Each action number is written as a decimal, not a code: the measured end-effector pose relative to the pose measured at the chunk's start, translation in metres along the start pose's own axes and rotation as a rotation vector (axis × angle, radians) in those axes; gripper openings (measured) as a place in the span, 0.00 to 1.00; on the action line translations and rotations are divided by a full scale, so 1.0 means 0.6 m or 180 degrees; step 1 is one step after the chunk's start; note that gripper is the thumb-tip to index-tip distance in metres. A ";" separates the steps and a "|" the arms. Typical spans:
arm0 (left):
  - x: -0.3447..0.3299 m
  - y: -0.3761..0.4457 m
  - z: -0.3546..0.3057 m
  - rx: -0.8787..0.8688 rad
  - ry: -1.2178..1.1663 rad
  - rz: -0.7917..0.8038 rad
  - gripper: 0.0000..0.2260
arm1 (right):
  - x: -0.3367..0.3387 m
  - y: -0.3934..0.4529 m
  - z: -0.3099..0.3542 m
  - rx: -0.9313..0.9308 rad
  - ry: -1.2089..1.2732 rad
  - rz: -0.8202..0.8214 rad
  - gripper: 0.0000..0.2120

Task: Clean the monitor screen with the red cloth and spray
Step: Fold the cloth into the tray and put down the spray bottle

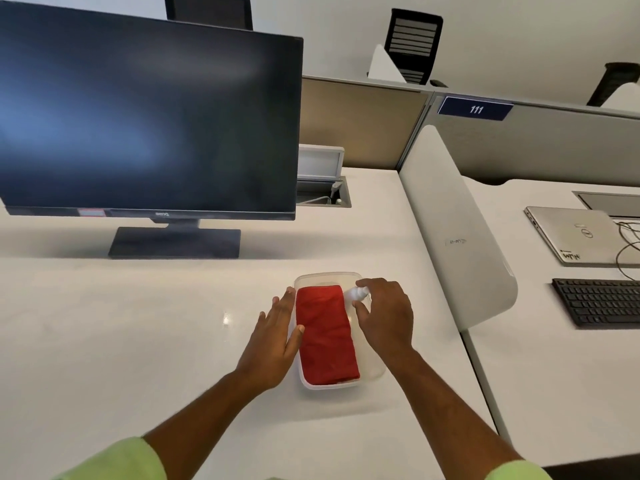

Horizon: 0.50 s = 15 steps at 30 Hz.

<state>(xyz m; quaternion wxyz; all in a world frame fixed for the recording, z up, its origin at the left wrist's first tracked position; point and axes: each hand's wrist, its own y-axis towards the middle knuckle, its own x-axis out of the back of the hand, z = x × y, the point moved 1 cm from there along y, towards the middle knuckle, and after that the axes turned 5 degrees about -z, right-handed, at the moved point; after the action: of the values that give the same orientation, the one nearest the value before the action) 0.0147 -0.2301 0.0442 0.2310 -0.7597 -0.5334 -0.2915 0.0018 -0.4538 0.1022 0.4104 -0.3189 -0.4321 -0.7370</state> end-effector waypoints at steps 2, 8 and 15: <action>0.000 0.000 0.001 0.0018 0.0017 0.0015 0.30 | -0.001 0.012 0.001 -0.0019 0.0029 0.0054 0.12; 0.005 -0.002 -0.006 -0.0010 0.0049 0.0047 0.30 | -0.003 0.058 0.006 -0.0038 -0.0023 0.0522 0.18; 0.008 -0.002 -0.007 -0.0018 -0.0001 0.0068 0.30 | -0.012 0.053 0.012 0.0014 -0.0090 0.0523 0.19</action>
<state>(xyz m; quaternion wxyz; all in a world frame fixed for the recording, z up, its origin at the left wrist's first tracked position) 0.0139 -0.2294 0.0509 0.2319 -0.7661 -0.5245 -0.2903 0.0340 -0.4547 0.1115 0.4640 -0.3627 -0.4119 -0.6953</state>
